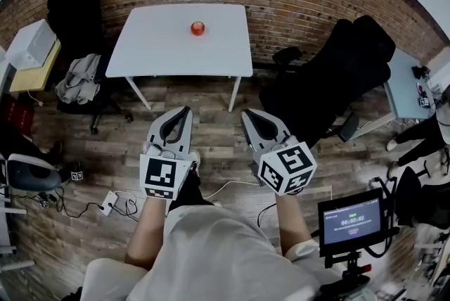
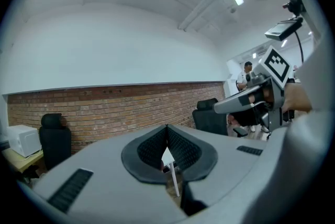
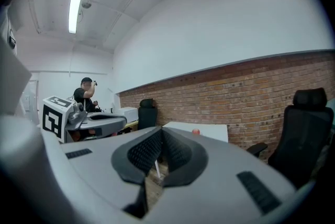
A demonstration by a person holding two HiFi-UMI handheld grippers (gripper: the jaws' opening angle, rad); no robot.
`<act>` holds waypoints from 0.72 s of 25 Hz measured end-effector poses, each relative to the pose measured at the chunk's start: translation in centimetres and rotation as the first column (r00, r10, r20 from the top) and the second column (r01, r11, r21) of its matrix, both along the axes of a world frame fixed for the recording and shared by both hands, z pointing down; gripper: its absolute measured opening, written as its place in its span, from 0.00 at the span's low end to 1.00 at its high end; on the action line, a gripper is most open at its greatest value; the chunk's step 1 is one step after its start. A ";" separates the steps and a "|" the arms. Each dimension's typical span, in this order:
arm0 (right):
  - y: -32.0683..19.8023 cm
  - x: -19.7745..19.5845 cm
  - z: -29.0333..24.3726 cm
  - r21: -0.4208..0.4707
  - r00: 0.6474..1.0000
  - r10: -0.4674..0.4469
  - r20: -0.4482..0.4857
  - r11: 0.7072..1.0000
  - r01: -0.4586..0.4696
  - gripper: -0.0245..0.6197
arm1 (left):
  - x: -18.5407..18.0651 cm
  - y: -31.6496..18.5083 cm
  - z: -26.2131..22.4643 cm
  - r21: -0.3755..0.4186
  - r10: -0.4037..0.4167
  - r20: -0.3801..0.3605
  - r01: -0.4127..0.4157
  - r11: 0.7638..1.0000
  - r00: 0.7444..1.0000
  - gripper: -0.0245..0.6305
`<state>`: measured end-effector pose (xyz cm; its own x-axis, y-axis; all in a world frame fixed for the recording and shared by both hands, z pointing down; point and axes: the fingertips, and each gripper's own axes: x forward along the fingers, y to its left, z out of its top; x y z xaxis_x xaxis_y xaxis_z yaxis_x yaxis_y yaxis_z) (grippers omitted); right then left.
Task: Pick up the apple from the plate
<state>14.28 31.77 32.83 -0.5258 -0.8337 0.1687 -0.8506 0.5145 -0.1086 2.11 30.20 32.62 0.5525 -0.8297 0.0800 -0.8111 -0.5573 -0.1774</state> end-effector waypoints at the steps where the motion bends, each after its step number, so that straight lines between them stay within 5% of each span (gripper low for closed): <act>1: -0.4 0.1 -0.1 0.004 1.000 0.005 -0.002 1.000 -0.005 0.04 | 0.0 -0.5 0.0 0.004 0.002 -0.001 -0.002 1.000 1.000 0.05; 18: -14.2 -1.4 -1.1 0.016 0.999 0.022 -0.027 1.000 -0.022 0.04 | -1.7 -15.1 -0.3 0.002 0.030 -0.015 -0.030 1.000 0.999 0.05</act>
